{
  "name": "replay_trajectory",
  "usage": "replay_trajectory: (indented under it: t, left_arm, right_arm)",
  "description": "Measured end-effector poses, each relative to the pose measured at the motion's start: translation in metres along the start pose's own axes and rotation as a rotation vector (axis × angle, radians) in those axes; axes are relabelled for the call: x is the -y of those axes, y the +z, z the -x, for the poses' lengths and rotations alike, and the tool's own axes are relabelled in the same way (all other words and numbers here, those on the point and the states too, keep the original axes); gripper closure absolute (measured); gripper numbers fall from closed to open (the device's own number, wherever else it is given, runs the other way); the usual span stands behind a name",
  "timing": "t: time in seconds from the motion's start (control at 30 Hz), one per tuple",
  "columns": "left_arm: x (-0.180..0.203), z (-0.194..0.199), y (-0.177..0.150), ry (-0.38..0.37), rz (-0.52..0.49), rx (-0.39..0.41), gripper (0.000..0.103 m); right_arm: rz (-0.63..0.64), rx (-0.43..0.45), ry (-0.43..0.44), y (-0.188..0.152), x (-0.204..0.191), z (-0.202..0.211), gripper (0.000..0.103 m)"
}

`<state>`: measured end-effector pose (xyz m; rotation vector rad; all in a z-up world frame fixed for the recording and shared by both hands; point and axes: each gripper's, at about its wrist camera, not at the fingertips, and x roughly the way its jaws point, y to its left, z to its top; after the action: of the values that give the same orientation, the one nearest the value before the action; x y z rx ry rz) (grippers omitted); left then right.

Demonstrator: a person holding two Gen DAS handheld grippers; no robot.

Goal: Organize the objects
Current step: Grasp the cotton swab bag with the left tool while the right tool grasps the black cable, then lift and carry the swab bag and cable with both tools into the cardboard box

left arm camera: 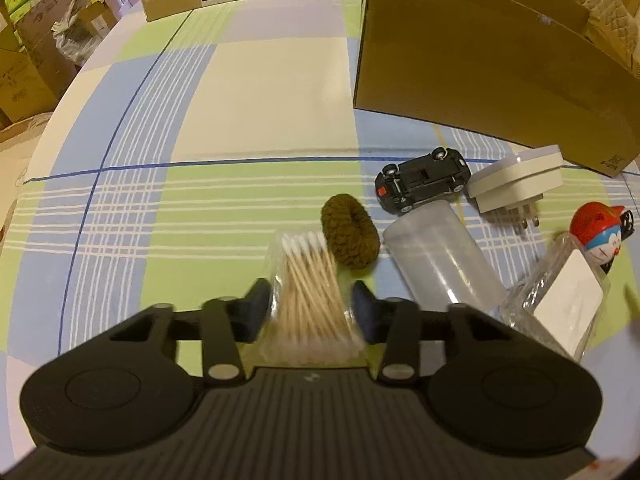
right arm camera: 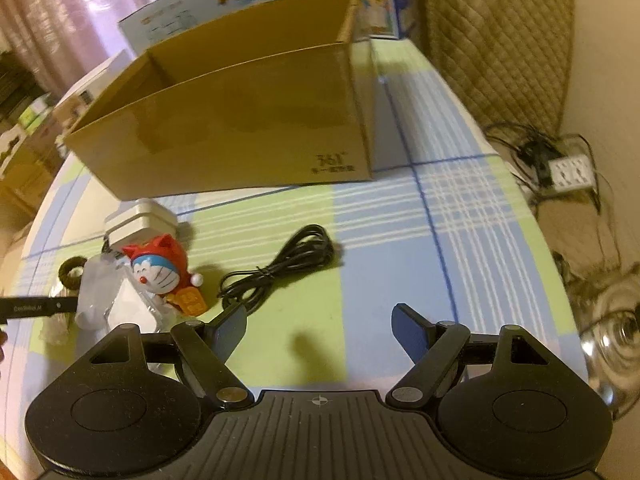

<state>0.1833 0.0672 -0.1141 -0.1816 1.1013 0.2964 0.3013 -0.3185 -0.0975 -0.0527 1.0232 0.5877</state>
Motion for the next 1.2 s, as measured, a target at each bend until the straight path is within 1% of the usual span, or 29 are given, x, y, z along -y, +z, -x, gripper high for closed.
replay_trajectory:
  t: [0.03,0.1,0.17,0.23,0.27,0.3,0.37,0.6,0.8,0.93,0.97,1.0,1.2]
  left_arm:
    - [-0.003,0.001,-0.002,-0.005,-0.002,0.001,0.071]
    - [-0.009,0.003,-0.005,-0.010,0.004,0.000,0.072]
    - [-0.016,0.006,-0.009,-0.004,0.009,-0.004,0.072]
    - [-0.023,0.008,-0.012,0.006,0.022,-0.008,0.072]
    - [-0.026,0.009,-0.014,0.010,0.029,-0.011,0.072]
    - [-0.029,0.010,-0.015,0.015,0.037,-0.013,0.072]
    - [-0.034,0.011,-0.015,0.023,0.051,-0.018,0.072]
    - [-0.035,0.011,-0.016,0.037,0.057,-0.020,0.071]
    - [-0.033,0.010,-0.015,0.042,0.061,-0.022,0.071]
    - [-0.034,0.010,-0.016,0.042,0.061,-0.021,0.070]
    - [-0.034,0.010,-0.016,0.042,0.061,-0.021,0.070]
    - [-0.034,0.010,-0.016,0.043,0.061,-0.021,0.070]
    - [-0.033,0.010,-0.015,0.044,0.059,-0.019,0.070]
  right_arm:
    - [0.014,0.004,0.003,0.000,-0.001,-0.002,0.026]
    - [0.052,0.023,0.027,-0.001,-0.003,-0.006,0.026]
    - [0.135,0.054,0.062,-0.003,-0.008,-0.008,0.026]
    - [0.247,0.069,0.068,-0.004,-0.017,-0.013,0.020]
    - [0.286,0.062,0.059,-0.005,-0.020,-0.017,0.009]
    - [0.319,0.054,0.057,-0.005,-0.022,-0.021,0.005]
    - [0.346,0.041,0.051,-0.003,-0.025,-0.029,0.002]
    - [0.388,0.028,0.071,0.005,-0.028,-0.055,0.002]
    - [0.452,0.019,0.041,0.005,-0.034,-0.072,0.002]
    - [0.450,0.020,0.046,0.005,-0.033,-0.073,0.003]
    - [0.452,0.024,0.047,0.004,-0.033,-0.072,0.005]
    - [0.453,0.031,0.049,0.004,-0.033,-0.071,0.009]
    - [0.442,0.042,0.040,0.003,-0.033,-0.070,0.010]
